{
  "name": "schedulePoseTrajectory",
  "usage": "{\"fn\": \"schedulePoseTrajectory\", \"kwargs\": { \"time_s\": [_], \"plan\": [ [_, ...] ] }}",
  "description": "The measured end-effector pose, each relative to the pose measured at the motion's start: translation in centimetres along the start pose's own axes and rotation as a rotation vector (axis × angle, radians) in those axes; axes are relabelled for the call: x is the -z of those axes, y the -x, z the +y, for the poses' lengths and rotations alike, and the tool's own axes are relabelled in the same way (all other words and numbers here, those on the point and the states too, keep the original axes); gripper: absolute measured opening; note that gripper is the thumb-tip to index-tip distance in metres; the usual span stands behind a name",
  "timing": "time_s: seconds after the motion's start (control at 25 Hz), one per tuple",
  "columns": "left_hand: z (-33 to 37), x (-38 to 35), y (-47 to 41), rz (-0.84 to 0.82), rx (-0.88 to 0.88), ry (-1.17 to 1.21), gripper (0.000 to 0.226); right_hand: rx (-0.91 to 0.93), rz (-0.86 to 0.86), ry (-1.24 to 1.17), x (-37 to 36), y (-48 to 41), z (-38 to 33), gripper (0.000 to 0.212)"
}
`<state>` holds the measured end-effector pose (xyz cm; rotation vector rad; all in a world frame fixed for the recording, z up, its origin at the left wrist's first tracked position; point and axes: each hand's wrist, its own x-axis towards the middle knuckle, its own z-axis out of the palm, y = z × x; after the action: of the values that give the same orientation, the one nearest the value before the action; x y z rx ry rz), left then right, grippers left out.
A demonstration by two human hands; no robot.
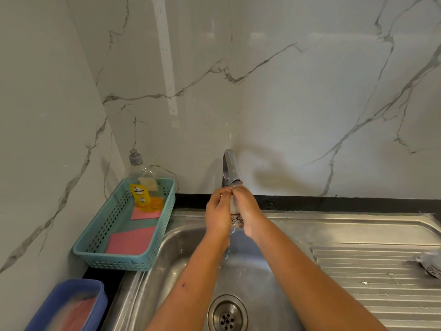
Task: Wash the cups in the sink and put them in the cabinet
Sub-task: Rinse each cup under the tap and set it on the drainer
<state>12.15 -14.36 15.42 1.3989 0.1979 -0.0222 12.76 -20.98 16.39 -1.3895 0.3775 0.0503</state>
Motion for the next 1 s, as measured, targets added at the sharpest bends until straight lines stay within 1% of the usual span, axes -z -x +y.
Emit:
{"fn": "schedulePoseTrajectory", "kwargs": {
  "time_s": [0.08, 0.12, 0.2, 0.28, 0.32, 0.4, 0.48, 0.52, 0.6, 0.64, 0.68, 0.72, 0.76, 0.8, 0.84, 0.88, 0.92, 0.96, 1.0],
  "plan": [
    [0.9, 0.0, 0.6, -0.027, -0.016, 0.026, 0.02, -0.076, -0.093, -0.139, 0.6, 0.1, -0.6, 0.009],
    [1.1, -0.1, 0.5, -0.004, -0.021, 0.014, 0.02, -0.079, -0.116, -0.135, 0.7, 0.0, -0.6, 0.008],
    [1.2, -0.4, 0.4, 0.046, -0.052, -0.091, 0.018, -0.082, -0.075, -0.08, 0.6, -0.1, -0.4, 0.013],
    [1.1, -0.8, 0.4, 0.045, -0.067, -0.211, 0.017, -0.104, -0.021, -0.102, 0.6, -0.2, -0.3, 0.017],
    [1.0, -0.9, 0.4, 0.037, -0.067, -0.234, 0.018, -0.078, -0.017, -0.111, 0.7, -0.3, -0.2, 0.015],
    [1.4, -0.9, 0.5, 0.042, -0.061, -0.169, 0.02, 0.074, 0.005, -0.022, 1.0, -0.5, 0.0, 0.011],
    [2.1, -0.8, 0.1, 0.06, 0.03, 0.014, 0.022, 0.255, 0.025, 0.084, 1.1, -0.3, 0.2, 0.013],
    [2.2, -0.6, -0.2, 0.067, 0.122, 0.11, 0.023, 0.32, 0.015, 0.137, 1.1, -0.2, 0.2, 0.017],
    [2.1, 0.3, -0.8, 0.068, 0.339, 0.25, 0.026, 0.385, -0.031, 0.289, 1.1, -0.2, 0.4, 0.023],
    [1.8, 0.8, -1.2, 0.071, 0.413, 0.29, 0.028, 0.402, -0.047, 0.377, 1.3, -0.3, 0.5, 0.022],
    [1.5, 1.2, -1.4, 0.077, 0.451, 0.311, 0.028, 0.413, -0.045, 0.443, 1.4, -0.5, 0.5, 0.019],
    [1.2, 1.6, -1.4, 0.066, 0.479, 0.332, 0.026, 0.409, -0.029, 0.462, 1.4, -0.8, 0.6, 0.018],
    [1.0, 1.8, -1.3, 0.038, 0.489, 0.341, 0.026, 0.383, -0.006, 0.432, 1.4, -1.2, 0.7, 0.018],
    [0.8, 1.9, -1.2, -0.012, 0.474, 0.352, 0.028, 0.326, 0.008, 0.359, 1.3, -1.5, 0.8, 0.018],
    [0.6, 2.0, -1.2, -0.072, 0.423, 0.345, 0.033, 0.247, 0.005, 0.265, 1.2, -1.7, 0.7, 0.019],
    [0.5, 2.2, -1.2, -0.113, 0.355, 0.322, 0.038, 0.162, -0.027, 0.182, 1.0, -1.8, 0.7, 0.019],
    [0.4, 2.4, -1.4, -0.13, 0.295, 0.292, 0.04, 0.09, -0.098, 0.125, 1.0, -1.9, 0.6, 0.021],
    [0.2, 2.7, -1.8, -0.124, 0.266, 0.287, 0.037, 0.044, -0.194, 0.099, 1.2, -1.8, 0.4, 0.024],
    [0.1, 3.0, -2.1, -0.1, 0.284, 0.311, 0.031, 0.018, -0.285, 0.109, 1.4, -1.7, 0.2, 0.026]
  ]
}}
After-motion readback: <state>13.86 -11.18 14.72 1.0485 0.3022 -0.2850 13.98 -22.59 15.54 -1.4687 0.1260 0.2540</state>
